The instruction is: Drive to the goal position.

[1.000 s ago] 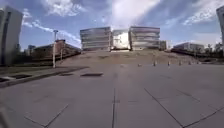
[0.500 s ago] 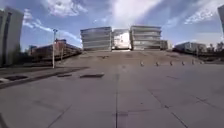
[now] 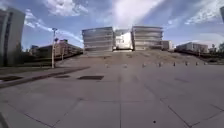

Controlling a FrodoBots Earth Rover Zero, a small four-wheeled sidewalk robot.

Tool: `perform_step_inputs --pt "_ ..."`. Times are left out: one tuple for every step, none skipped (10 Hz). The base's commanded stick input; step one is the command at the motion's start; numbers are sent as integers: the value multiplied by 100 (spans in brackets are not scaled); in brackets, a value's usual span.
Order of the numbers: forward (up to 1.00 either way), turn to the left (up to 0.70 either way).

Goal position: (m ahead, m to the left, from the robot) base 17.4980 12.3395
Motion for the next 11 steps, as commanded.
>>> perform_step_inputs --pt "70 0" --pt "70 0" --pt "70 0" --pt "70 0" --pt "70 -10" --pt "70 -13" --pt "70 -14" --pt "70 -14" --pt "70 -14" --pt "70 -14" --pt "70 -14"
